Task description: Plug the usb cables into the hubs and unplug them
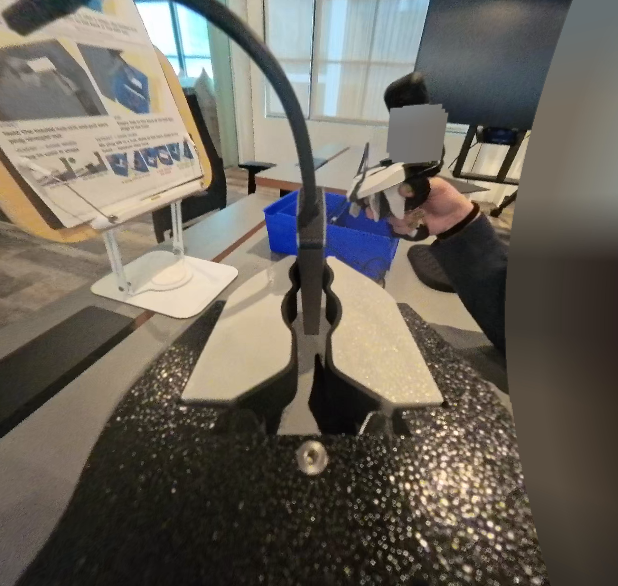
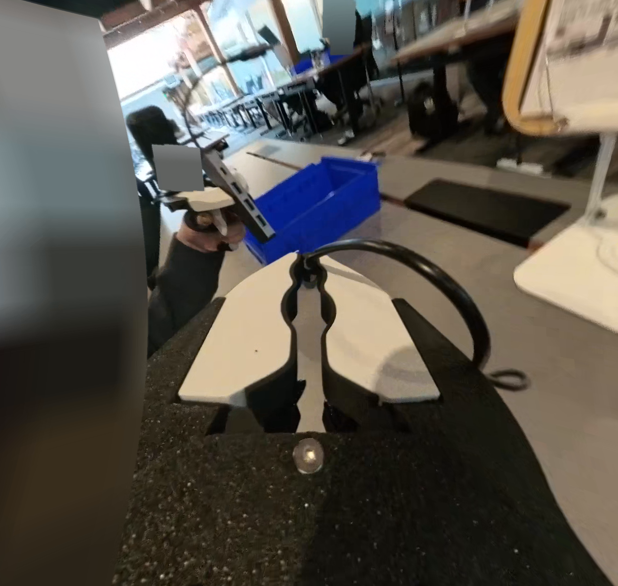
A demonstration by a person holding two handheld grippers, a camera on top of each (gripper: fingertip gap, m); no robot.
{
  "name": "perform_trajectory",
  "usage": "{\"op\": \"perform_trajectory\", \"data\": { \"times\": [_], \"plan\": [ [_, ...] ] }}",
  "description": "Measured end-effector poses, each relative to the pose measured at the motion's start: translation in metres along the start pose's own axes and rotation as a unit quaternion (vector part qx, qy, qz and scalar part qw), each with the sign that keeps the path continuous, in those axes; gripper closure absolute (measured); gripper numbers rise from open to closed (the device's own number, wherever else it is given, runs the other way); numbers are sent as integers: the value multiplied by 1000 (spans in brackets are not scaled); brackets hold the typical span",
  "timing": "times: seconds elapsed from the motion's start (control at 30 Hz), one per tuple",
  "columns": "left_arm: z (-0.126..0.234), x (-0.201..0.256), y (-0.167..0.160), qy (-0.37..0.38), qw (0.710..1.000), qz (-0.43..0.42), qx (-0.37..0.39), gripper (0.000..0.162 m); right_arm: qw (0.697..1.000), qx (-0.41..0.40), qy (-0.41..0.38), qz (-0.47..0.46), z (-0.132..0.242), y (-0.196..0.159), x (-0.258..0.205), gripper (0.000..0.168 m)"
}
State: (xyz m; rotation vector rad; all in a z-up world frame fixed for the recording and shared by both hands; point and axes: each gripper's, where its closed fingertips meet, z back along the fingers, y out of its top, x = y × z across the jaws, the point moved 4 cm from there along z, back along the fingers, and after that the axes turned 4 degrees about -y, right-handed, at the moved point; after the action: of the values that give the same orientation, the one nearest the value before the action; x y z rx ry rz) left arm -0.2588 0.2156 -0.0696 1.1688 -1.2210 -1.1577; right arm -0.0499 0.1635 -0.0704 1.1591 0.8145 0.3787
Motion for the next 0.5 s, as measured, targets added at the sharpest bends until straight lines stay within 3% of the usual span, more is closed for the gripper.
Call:
{"op": "perform_trajectory", "data": {
  "times": [0.17, 0.37, 0.5],
  "plan": [
    [-24, 4, -18, -18, 999, 9, -46, 150, 986, -110, -118, -43, -11, -48, 29, 160],
    [-39, 8, -32, -21, 996, -4, -91, 150, 944, -279, -173, 28, -20, -118, 29, 160],
    [-40, 10, -33, -23, 995, -7, -97, 150, 906, -369, -176, 111, -25, -147, 23, 122]
  ]
}}
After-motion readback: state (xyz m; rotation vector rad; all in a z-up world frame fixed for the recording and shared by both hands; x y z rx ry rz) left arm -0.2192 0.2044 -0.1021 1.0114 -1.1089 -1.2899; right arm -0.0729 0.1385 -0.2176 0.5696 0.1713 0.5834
